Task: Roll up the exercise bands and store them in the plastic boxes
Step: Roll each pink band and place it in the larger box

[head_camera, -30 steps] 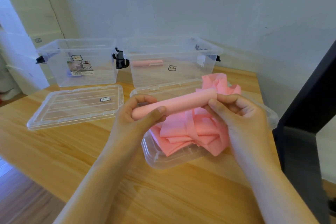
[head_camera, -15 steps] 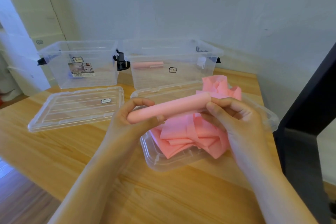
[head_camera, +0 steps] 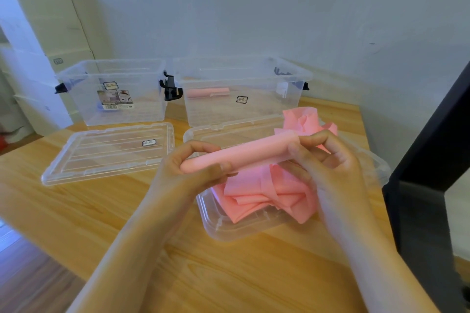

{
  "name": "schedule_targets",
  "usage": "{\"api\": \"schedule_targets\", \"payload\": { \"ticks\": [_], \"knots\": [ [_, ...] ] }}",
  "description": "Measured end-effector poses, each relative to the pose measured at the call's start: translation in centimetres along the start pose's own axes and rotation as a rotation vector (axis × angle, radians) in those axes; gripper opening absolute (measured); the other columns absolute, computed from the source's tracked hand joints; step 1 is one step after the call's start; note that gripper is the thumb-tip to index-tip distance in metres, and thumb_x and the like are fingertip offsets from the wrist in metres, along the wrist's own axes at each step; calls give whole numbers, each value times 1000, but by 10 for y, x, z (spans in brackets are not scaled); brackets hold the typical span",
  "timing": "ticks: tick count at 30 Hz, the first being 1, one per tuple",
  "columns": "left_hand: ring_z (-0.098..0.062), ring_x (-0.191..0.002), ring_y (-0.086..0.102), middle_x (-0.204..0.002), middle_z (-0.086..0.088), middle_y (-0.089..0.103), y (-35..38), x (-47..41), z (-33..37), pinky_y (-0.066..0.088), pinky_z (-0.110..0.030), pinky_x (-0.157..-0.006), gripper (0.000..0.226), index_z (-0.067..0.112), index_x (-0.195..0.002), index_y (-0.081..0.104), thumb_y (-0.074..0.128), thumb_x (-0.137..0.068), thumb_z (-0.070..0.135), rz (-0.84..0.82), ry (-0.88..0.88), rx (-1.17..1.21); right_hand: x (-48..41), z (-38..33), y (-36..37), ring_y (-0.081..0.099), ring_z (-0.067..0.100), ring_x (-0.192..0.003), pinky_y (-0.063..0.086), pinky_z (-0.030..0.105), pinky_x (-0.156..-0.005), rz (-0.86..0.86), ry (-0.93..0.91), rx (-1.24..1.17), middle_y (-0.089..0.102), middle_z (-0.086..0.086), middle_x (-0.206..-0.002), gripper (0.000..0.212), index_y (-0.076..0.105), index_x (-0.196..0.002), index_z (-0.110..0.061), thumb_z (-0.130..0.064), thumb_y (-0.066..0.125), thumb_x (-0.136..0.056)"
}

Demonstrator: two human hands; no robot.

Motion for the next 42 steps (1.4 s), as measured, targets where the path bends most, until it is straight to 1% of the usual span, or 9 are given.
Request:
{"api": "schedule_targets", "payload": {
  "ticks": [6,9,12,17,20,25,32,35,42],
  "knots": [
    [-30,-85,74,-89,-10,74,-2,2,1,57,-20,-66,35,8,-95,63,76,-63,8,13,-10,29,-2,-1,-3,67,10,-63,59,29,-71,58,-52,14,67,-3,-63,8,62,-73,-5,0,67,-78],
    [-30,-85,73,-92,-11,73,-4,4,1,56,-19,-66,38,10,-94,63,83,-62,3,54,-26,67,-1,-2,-1,68,13,-64,57,30,-73,69,-58,54,69,-2,-64,7,67,-76,-6,0,69,-78],
    [-30,-93,71,-106,-15,68,-5,6,4,56,-18,-67,37,9,-97,62,74,-62,10,87,-54,162,0,-7,3,68,15,-66,57,24,-69,88,-73,24,70,-1,-65,9,68,-75,-8,0,70,-77],
    [-25,-85,74,-112,-17,66,0,18,17,58,-19,-70,47,7,-112,56,69,-67,8,145,-44,359,8,-23,12,71,17,-70,57,23,-69,93,-86,9,73,3,-71,9,67,-78,-8,0,70,-78],
    [-25,-88,73,-113,-19,66,2,27,30,58,-19,-72,55,0,-124,52,65,-72,9,138,-6,413,14,-31,15,71,17,-69,58,25,-72,104,-43,-38,73,4,-70,11,63,-83,-9,-1,70,-79],
    [-27,-100,71,-106,-19,71,12,38,63,57,-23,-82,43,-8,-118,56,61,-79,12,47,65,368,22,-57,19,72,16,-74,57,22,-73,107,11,-142,73,8,-83,20,64,-103,-7,-3,67,-84],
    [-25,-99,71,-105,-17,71,23,57,99,56,-20,-77,19,-4,-110,60,53,-92,0,38,113,348,34,-91,40,72,20,-81,58,26,-77,-50,158,-367,72,12,-80,10,67,-94,3,-1,61,-87],
    [-24,-98,71,-108,-17,68,28,66,114,57,-22,-80,21,-5,-114,58,53,-93,-2,28,135,326,41,-105,42,72,23,-84,59,26,-74,-40,200,-397,73,15,-86,8,67,-92,2,-1,64,-85],
    [-22,-91,72,-112,-19,65,40,77,149,58,-26,-83,24,-1,-115,58,57,-91,-3,47,171,262,50,-134,46,73,24,-76,59,25,-66,39,213,-422,72,17,-84,10,64,-93,4,3,66,-83]
  ]
}}
Point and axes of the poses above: each hand's wrist, its own x-axis away from the middle knuckle, its own y-axis out of the palm, z = x × y, the point moved 6 cm from there along -x, towards the middle knuckle
